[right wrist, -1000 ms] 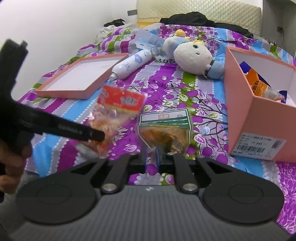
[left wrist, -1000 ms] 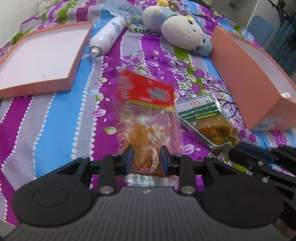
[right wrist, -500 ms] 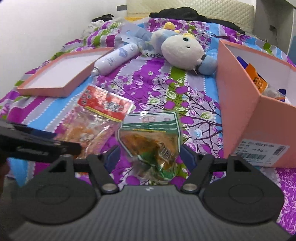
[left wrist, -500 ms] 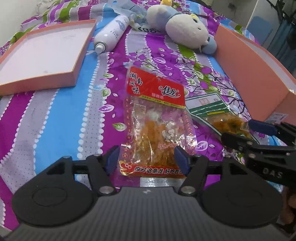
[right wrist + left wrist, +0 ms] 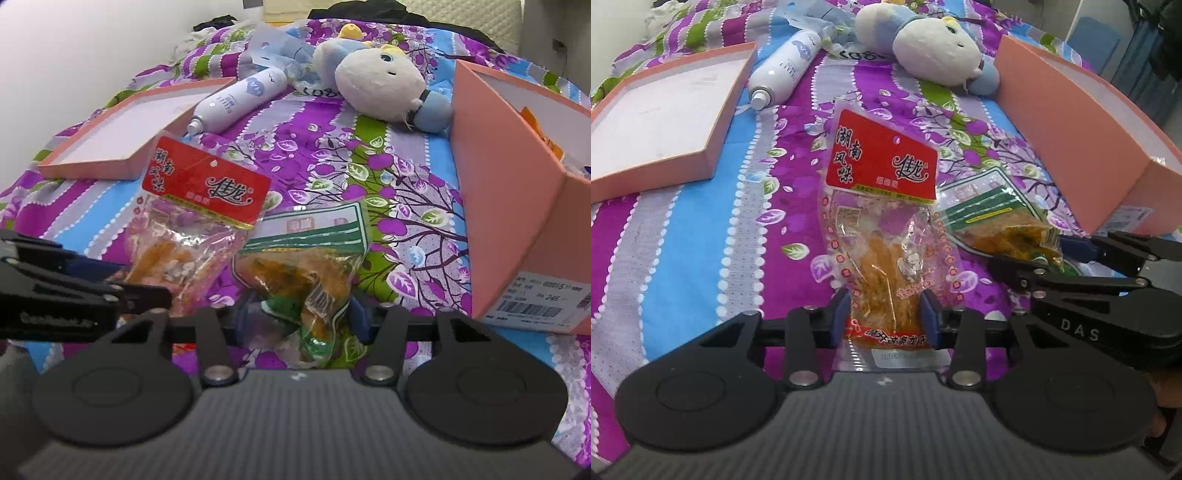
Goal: Organize snacks
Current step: 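Lift and carry both snack bags over the deep pink box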
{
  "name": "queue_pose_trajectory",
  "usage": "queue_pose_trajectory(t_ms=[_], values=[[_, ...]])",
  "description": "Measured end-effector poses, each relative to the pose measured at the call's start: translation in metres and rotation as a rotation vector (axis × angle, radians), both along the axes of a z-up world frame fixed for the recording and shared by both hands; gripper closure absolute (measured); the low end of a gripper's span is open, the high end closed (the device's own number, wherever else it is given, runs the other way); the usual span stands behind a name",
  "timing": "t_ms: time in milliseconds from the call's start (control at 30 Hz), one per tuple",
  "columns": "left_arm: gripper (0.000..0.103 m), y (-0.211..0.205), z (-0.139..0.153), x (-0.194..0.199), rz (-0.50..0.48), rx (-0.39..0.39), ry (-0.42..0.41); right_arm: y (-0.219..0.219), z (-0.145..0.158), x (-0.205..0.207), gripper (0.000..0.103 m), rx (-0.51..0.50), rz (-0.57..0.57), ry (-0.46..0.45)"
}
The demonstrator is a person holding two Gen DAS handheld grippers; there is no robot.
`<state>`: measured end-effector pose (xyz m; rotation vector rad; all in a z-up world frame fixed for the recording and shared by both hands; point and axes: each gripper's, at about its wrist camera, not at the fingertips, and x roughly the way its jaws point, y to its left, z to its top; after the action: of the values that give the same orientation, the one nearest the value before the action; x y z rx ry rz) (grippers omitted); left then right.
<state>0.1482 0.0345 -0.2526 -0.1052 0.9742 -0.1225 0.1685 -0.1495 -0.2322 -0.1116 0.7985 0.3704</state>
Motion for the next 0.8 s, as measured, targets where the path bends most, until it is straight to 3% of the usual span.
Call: queue_pose_trajectory(t_ms=[133, 467, 800], values=[[0.063, 0.002, 0.004, -0.005, 0.032, -0.054, 0.012, -0.001, 0.01, -0.008, 0.05, 0.002, -0.016, -0.015], [0.064, 0.007, 0.031, -0.016, 0.051, -0.097, 0.008, -0.014, 0.037, -0.029, 0.05, 0.036, -0.102, -0.038], [0.064, -0.002, 0.085, -0.02, 0.046, -0.144, -0.054, -0.037, 0.099, -0.053, 0.05, 0.089, -0.179, -0.154]])
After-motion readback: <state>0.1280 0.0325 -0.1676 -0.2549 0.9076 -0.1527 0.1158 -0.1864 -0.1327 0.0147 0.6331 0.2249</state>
